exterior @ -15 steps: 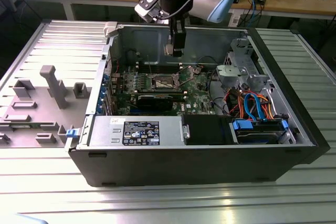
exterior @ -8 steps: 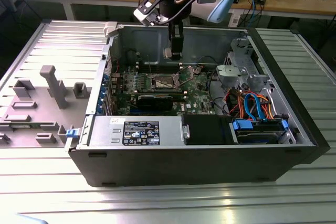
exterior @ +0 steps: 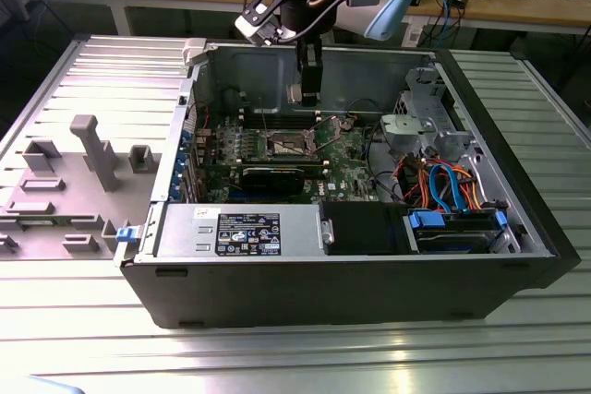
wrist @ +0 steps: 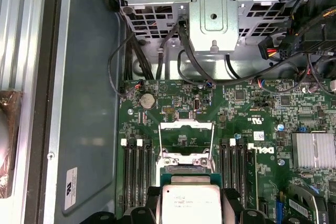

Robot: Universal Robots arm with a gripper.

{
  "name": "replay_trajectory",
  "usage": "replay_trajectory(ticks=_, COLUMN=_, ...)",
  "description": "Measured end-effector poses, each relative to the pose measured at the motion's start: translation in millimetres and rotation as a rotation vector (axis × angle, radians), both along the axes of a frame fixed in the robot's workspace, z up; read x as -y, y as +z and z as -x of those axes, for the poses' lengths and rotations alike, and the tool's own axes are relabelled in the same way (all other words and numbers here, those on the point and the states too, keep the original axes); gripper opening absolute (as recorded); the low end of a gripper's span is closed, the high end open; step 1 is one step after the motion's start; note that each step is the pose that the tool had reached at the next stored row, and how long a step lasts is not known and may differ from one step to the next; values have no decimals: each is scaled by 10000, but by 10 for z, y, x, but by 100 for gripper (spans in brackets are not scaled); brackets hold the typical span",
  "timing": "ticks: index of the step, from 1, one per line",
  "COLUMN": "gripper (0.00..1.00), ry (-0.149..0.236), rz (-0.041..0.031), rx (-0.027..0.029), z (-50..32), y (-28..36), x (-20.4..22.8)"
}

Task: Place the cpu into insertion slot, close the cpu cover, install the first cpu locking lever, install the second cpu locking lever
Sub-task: 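Place the cpu into insertion slot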

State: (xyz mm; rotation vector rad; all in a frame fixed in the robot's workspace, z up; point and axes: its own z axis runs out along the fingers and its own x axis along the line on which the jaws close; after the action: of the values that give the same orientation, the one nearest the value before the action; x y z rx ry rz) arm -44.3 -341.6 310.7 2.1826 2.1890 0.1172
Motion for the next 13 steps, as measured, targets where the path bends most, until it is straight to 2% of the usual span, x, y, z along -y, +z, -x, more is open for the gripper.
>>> replay_trajectory(ticks=7, gripper=54, ry=-4, rz=-4, rx=3, z=9, y=-6, x=-2)
replay_trajectory(ticks=13, gripper=54, ry=30, rz=-1, rx=1, z=40, y=-141, x=-1)
